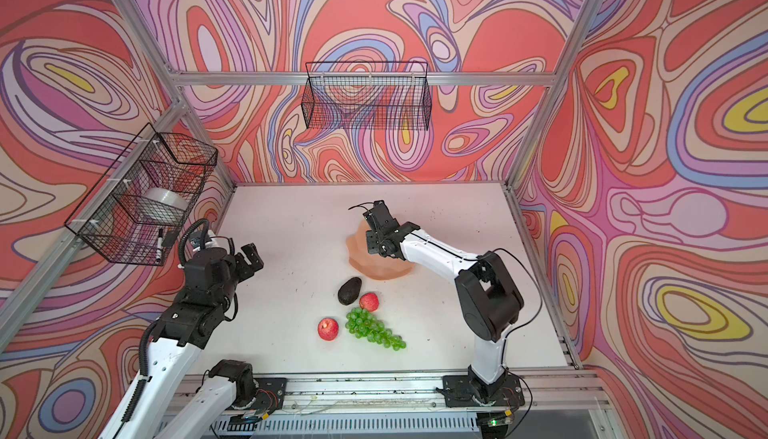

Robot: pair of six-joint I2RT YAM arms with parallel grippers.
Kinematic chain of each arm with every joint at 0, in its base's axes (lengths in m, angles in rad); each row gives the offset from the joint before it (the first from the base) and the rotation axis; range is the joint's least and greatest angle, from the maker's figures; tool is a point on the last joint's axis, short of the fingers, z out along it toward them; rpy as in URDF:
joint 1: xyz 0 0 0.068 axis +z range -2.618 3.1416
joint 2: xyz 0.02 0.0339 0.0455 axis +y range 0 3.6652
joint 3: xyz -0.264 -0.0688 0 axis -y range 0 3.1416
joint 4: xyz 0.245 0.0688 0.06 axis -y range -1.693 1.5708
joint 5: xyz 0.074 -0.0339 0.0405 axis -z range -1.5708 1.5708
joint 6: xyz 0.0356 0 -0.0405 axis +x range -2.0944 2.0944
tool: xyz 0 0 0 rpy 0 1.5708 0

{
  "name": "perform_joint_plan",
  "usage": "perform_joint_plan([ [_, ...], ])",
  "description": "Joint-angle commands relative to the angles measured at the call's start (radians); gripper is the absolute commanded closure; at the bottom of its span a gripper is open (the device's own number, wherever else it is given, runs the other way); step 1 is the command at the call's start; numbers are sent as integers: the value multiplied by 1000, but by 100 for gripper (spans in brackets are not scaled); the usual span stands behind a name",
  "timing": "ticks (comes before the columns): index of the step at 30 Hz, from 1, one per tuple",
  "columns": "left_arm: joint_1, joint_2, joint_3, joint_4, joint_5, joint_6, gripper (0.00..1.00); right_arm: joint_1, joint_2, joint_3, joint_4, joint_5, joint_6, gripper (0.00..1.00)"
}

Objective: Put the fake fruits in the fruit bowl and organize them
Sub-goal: 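Release the avocado into the bowl with the right gripper while the left reaches out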

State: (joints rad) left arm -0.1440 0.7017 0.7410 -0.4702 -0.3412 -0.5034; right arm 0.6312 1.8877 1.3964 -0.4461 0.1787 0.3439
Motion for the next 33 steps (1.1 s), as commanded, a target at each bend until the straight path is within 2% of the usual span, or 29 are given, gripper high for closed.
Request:
perform_joint_plan([
  [1, 4, -3, 35, -82, 27, -24, 1, -23, 51, 25, 53, -59, -23, 54],
  [8, 4, 30, 58, -197, 78, -116, 4, -42, 134, 35, 81, -64, -18, 53],
  [15, 2, 94, 24, -230, 317, -189, 13, -51, 161, 39, 84, -67, -7, 42],
  [18, -37, 82, -14, -209, 394, -235, 17, -55, 159, 45, 79, -73, -7, 35],
  [21, -129, 71, -47, -200, 395, -286, 19, -63, 146, 46, 83, -85, -4, 29],
  [25, -288, 76, -68, -233, 331, -356, 19, -80, 95, 43, 90, -97, 1, 21],
  [33, -608, 140, -79, -258, 213, -474, 19, -100, -148, -46, 148, -96, 31, 12],
])
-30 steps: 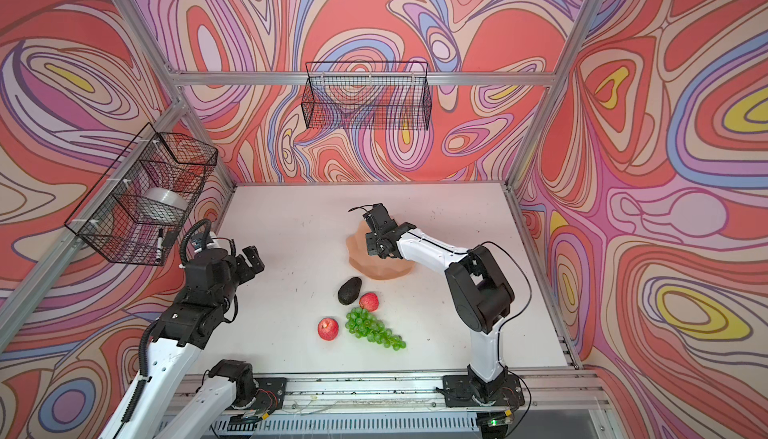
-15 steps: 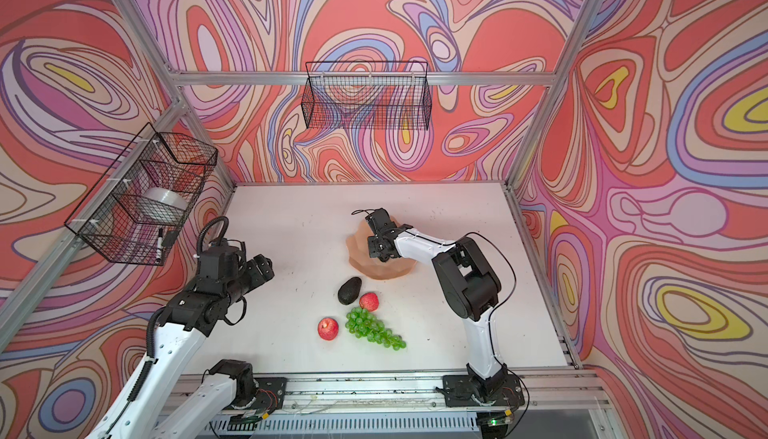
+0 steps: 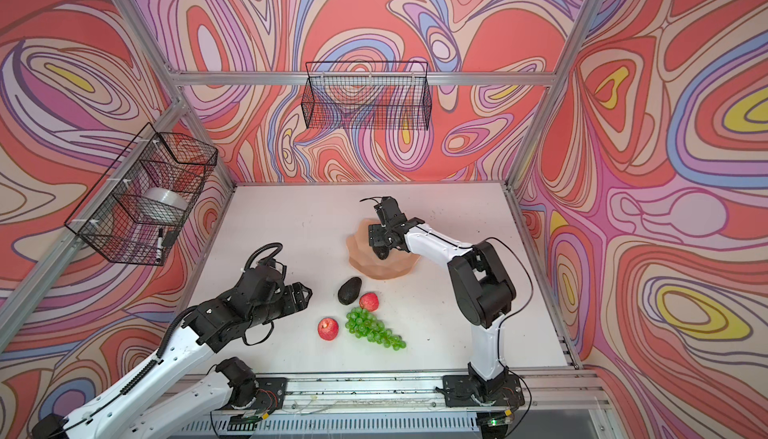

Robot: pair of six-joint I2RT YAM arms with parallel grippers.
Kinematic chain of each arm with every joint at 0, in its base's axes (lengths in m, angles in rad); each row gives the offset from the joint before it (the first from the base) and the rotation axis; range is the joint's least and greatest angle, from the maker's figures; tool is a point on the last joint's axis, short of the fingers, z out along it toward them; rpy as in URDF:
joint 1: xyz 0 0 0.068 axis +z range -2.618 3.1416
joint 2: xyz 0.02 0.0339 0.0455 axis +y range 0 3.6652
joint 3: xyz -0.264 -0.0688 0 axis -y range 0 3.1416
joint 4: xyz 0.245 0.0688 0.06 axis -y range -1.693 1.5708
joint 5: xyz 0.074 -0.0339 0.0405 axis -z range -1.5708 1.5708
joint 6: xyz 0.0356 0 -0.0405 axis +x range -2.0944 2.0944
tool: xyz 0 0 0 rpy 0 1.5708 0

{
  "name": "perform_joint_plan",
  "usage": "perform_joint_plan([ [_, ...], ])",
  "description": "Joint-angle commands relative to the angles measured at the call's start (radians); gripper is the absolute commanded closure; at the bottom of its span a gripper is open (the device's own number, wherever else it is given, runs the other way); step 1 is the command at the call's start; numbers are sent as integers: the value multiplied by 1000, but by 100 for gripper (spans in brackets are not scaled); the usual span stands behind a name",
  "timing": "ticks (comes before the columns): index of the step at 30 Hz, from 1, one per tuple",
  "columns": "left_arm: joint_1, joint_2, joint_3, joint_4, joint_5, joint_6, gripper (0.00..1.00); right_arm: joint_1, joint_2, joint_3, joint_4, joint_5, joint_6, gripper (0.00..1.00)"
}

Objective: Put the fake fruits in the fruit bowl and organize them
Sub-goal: 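Release the avocado into the bowl with the right gripper while the left reaches out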

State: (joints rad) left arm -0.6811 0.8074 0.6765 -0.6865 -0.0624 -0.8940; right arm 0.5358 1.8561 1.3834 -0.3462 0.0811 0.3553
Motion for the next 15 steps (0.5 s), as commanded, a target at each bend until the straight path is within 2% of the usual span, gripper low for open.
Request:
perform_joint_plan([
  [1, -112, 60, -14, -36, -76, -97, 19, -4, -152, -52, 57, 10, 26, 11],
  [6, -224, 212, -32, 10, -63, -160, 17, -5, -285, -145, 67, 36, 54, 8],
  [11, -245, 320, -45, 80, -34, -163, 16, -5, -374, -229, 63, 60, 68, 7],
  [15, -245, 399, -39, 79, -52, -155, 13, -5, -417, -266, 51, 75, 70, 6],
])
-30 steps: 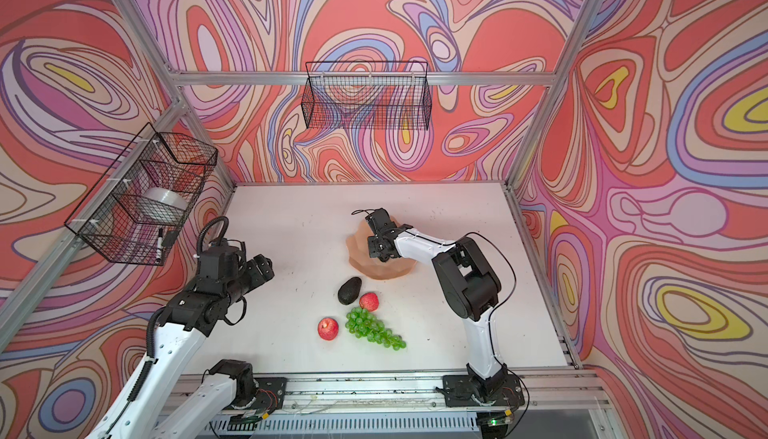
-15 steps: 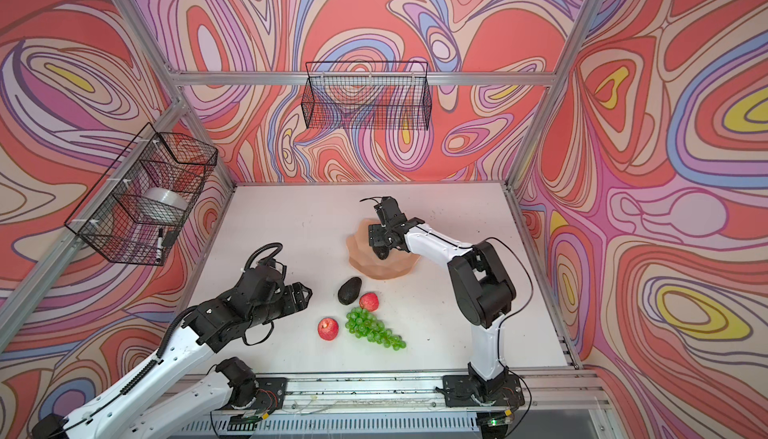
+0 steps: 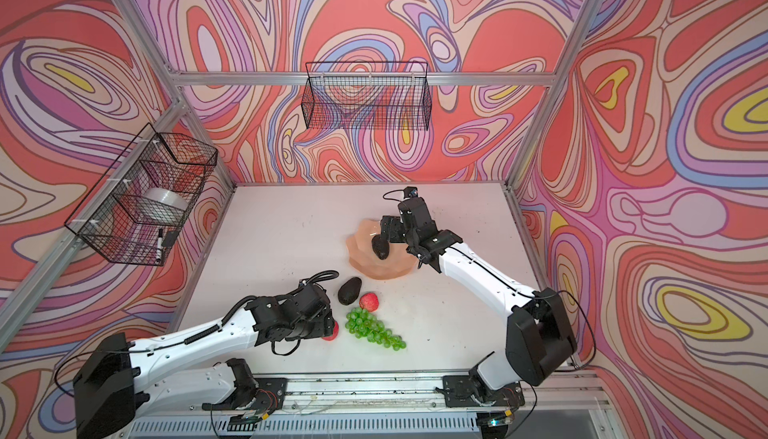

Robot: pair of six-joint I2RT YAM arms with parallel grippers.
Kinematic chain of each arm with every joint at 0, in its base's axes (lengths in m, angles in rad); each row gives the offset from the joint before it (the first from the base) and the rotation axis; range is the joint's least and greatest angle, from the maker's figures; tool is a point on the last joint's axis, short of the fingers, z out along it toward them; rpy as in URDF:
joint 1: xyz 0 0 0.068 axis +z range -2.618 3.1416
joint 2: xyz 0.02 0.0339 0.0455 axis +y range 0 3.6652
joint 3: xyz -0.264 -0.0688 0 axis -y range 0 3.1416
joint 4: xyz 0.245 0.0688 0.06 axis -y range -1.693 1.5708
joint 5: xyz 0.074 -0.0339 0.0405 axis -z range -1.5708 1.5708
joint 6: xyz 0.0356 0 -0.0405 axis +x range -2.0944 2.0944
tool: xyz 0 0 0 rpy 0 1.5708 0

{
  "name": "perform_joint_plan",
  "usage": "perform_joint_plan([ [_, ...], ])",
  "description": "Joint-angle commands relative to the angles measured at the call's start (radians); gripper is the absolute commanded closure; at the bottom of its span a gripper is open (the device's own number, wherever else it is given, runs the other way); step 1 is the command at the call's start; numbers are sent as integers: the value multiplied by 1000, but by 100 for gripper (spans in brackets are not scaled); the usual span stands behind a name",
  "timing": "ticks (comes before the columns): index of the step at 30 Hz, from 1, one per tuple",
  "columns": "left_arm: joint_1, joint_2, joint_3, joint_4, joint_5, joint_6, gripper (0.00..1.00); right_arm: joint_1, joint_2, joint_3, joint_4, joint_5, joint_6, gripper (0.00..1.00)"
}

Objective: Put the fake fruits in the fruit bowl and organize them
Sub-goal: 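Grasp the red apple nearest the robot with the left gripper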

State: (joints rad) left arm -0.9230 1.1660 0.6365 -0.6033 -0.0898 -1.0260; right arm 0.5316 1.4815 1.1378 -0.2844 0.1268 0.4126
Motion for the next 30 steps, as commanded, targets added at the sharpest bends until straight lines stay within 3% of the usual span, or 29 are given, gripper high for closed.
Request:
perform_joint_plan([
  [1, -4, 54, 2, 0, -30, -23, 13, -1, -52, -29, -12, 34, 10, 6],
  [10, -3, 150, 29, 40, -28, -2, 18, 0, -66, -45, -7, 45, 2, 6],
  [18, -3, 85, 55, -4, -52, 10, 49, -2, -64, -67, 4, 55, -1, 6],
  [25, 24, 19, 239, -40, -99, 194, 55, -2, -118, -104, 28, 43, 27, 6],
  [30, 119, 127, 403, 28, -35, 340, 54, -2, -167, -131, 14, 63, 43, 6],
])
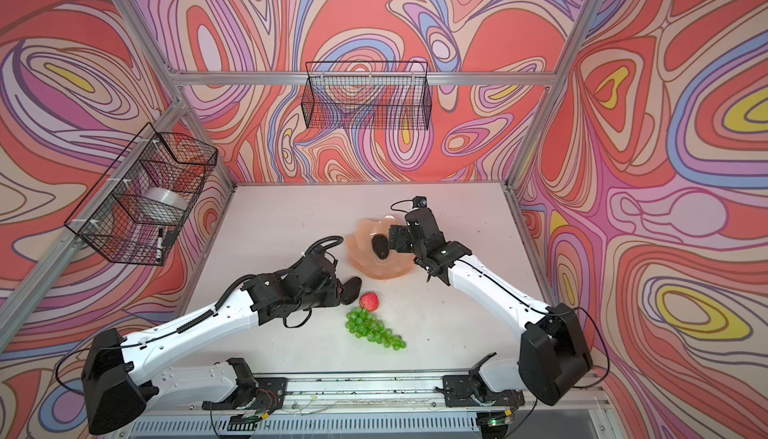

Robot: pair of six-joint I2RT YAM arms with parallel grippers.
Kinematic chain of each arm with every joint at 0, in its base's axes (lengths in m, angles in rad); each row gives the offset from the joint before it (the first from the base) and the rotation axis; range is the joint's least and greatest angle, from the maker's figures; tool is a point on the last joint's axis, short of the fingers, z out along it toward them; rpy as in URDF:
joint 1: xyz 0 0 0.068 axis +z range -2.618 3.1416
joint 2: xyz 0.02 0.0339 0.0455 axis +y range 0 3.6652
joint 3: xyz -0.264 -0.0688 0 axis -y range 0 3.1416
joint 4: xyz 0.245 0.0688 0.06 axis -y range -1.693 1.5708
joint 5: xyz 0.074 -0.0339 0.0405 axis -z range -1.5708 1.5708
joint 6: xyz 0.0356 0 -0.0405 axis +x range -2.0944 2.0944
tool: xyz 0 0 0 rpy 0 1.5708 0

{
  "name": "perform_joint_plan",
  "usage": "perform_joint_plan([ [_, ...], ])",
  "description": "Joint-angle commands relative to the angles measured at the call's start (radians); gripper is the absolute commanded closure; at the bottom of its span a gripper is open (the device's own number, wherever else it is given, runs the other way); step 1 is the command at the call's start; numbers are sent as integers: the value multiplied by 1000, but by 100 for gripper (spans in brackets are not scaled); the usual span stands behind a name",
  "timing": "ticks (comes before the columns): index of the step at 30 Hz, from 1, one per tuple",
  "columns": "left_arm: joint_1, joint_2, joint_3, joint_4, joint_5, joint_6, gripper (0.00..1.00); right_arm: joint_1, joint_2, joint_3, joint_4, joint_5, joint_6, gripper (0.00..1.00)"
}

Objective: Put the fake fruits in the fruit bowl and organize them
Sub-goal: 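Grasp the red apple nearest the robot with the left gripper, then lift the apple into the bowl with the left gripper and release it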

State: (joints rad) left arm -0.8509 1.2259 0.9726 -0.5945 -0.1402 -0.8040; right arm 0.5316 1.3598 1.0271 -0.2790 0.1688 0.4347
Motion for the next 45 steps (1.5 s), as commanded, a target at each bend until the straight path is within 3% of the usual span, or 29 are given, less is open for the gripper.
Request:
perform_joint_plan([
  [1, 63, 100, 102, 34, 29, 140, 54, -2, -61, -30, 9, 26, 25, 6],
  [11, 137, 620, 543, 42, 95, 291, 52, -3, -226, -106, -59, 64, 49, 6],
  [16, 150, 770, 662, -2, 77, 287, 53, -4, -270, -133, -85, 64, 63, 6],
  [25, 153, 858, 662, 9, 103, 230, 48, -4, -272, -159, -83, 69, 65, 6],
  [34, 153, 859, 663, 10, 128, 208, 31, -4, -249, -155, -74, 64, 60, 6],
  [41, 156, 758, 631, 29, 103, 206, 26, -4, -226, -135, -94, 35, 51, 8],
  [45, 169, 608, 572, 64, 68, 213, 25, 21, -203, -124, -111, -37, 48, 11],
])
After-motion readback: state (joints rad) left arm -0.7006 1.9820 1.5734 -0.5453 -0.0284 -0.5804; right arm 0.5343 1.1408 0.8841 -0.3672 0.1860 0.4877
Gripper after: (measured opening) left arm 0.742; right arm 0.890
